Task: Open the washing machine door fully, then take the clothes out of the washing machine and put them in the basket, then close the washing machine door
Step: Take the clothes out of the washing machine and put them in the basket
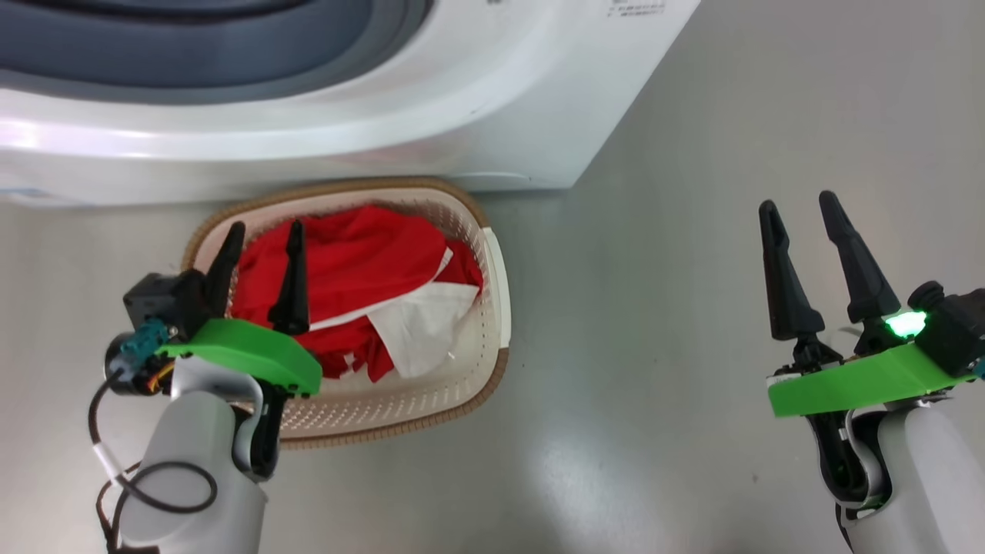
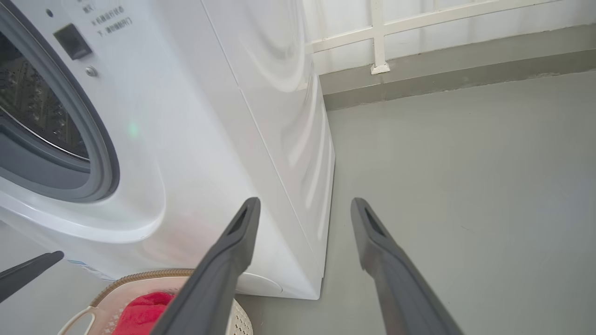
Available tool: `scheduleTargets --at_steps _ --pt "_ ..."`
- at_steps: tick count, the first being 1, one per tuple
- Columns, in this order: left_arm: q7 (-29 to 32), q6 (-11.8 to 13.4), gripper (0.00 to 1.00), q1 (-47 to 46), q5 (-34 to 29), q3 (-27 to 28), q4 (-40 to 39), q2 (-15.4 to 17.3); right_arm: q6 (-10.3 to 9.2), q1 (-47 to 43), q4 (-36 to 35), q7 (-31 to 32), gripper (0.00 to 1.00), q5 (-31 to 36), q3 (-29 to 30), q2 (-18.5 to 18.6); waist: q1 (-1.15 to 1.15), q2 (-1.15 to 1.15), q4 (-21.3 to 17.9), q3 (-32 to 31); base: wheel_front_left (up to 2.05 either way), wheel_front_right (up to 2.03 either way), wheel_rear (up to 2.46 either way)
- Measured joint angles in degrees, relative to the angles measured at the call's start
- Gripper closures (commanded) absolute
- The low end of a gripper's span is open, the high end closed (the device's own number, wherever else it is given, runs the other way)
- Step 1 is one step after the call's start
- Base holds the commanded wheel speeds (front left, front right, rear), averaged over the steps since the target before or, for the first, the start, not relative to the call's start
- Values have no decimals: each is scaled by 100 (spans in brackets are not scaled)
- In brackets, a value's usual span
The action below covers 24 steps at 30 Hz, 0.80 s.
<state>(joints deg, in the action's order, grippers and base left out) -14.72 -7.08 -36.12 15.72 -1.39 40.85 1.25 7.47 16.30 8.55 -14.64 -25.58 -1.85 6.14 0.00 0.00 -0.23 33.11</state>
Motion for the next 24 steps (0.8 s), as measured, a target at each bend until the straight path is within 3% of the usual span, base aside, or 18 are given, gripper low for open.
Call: scheduleTargets --at_steps 24 --pt "0 -10 0 1354 -60 89 -1071 7 0 -904 208 0 0 0 -26 -1 0 0 61 -1423 0 0 0"
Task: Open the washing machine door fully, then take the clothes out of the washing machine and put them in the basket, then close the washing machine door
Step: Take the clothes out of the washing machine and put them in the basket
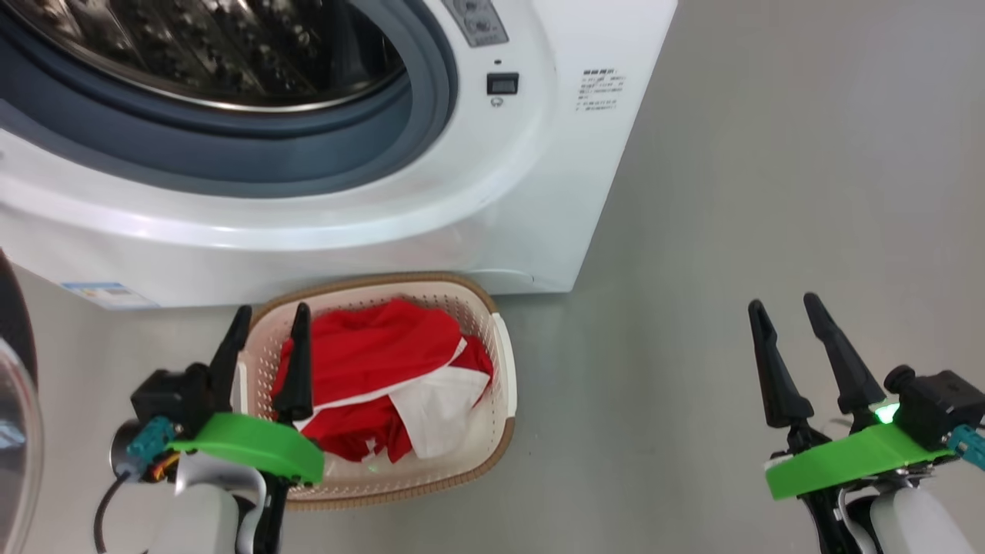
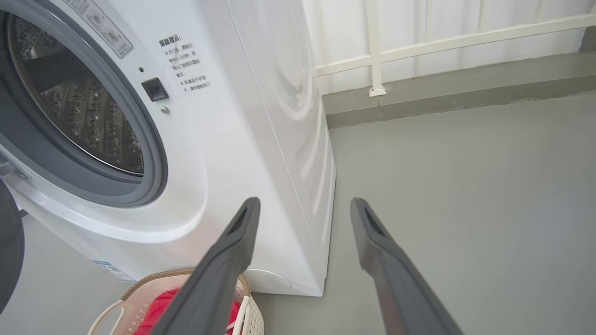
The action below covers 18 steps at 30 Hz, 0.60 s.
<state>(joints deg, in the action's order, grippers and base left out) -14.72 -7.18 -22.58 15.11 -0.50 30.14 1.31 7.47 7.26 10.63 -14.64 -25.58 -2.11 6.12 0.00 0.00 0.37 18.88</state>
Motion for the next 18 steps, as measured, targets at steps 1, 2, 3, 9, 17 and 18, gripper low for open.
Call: scheduleTargets --at_steps 1,2,3,9,17,18 --pt "0 0 0 57 -1 4 -38 0 0 -37 15 0 0 0 1 0 0 0 2 -55 0 0 0" --pt "0 0 0 110 -8 9 -74 1 0 -70 19 0 0 0 3 0 0 0 5 -108 0 0 0" --pt "0 0 0 171 -11 14 -122 1 0 -115 20 0 0 0 8 1 0 0 8 -161 0 0 0" --pt "0 0 0 487 -147 36 -456 7 0 -308 37 0 0 0 66 1 0 0 39 -447 0 0 0" --pt "0 0 0 872 -291 75 -899 12 0 -555 35 1 0 0 162 8 0 0 136 -718 0 0 0" --pt "0 0 0 931 -303 86 -935 13 0 -597 36 0 0 0 160 8 0 0 144 -749 0 0 0"
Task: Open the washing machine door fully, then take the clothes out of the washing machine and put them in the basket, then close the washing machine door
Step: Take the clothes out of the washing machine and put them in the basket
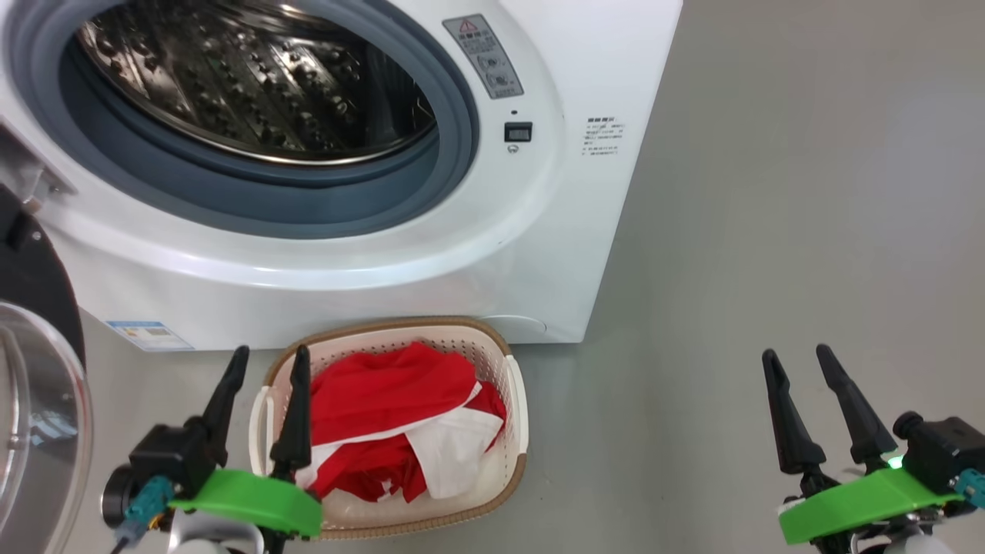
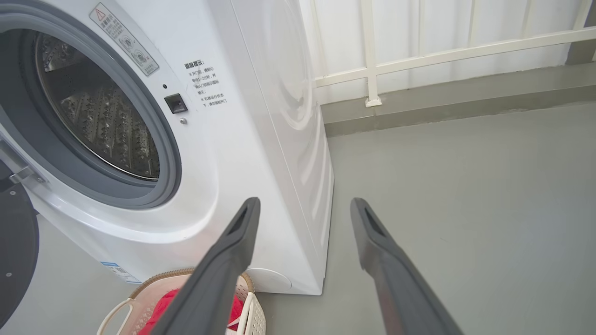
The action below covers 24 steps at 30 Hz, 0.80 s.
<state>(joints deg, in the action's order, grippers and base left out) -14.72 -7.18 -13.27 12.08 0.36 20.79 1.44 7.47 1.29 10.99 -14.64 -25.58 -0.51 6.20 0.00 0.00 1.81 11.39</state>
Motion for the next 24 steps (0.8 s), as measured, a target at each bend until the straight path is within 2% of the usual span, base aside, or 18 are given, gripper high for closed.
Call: scheduleTargets --at_steps 16,24 --pt "0 0 0 961 4 127 -561 36 0 -426 -12 1 0 -2 37 -10 0 0 21 -368 0 0 0" --pt "0 0 0 1113 62 144 -679 47 0 -498 -10 1 0 -3 118 -10 0 0 21 -407 0 0 0"
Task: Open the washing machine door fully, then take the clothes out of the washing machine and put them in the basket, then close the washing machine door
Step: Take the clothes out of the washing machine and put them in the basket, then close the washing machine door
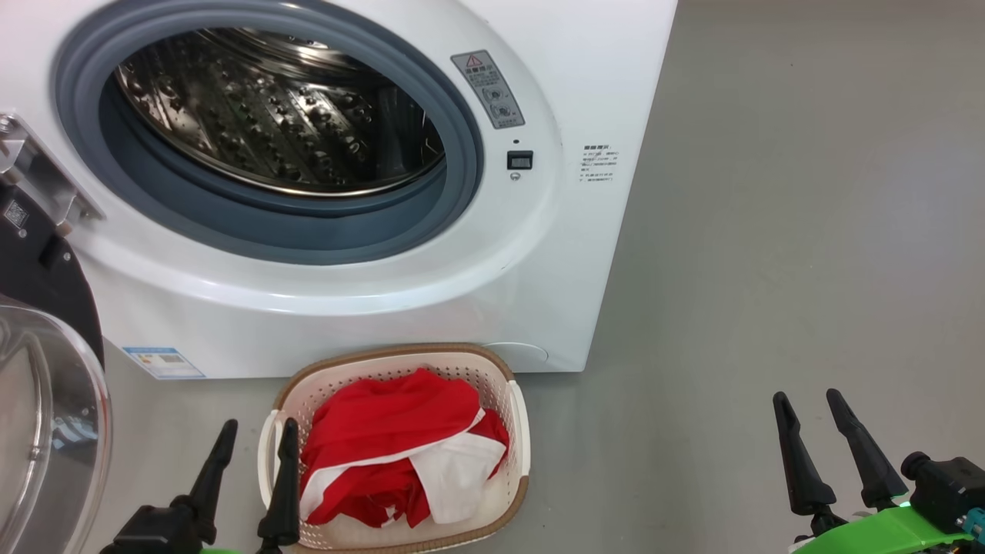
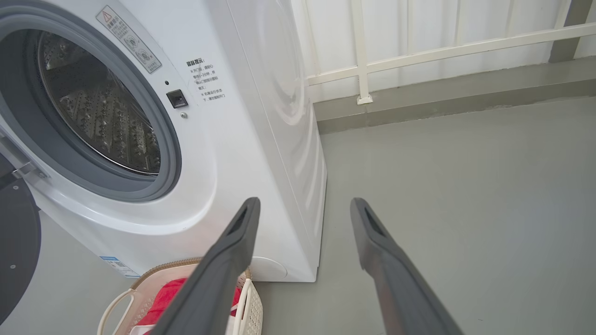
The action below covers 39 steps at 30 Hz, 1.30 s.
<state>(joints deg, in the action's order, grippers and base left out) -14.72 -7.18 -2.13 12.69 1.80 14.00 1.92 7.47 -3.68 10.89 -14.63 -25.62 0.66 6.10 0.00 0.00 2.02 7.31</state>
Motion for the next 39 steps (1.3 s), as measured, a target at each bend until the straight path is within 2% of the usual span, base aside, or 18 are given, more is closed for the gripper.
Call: scheduleTargets --at_steps 39 --pt "0 0 0 -2 143 -144 -80 10 0 0 0 0 0 0 -4 -11 0 0 -8 -14 -4 4 0"
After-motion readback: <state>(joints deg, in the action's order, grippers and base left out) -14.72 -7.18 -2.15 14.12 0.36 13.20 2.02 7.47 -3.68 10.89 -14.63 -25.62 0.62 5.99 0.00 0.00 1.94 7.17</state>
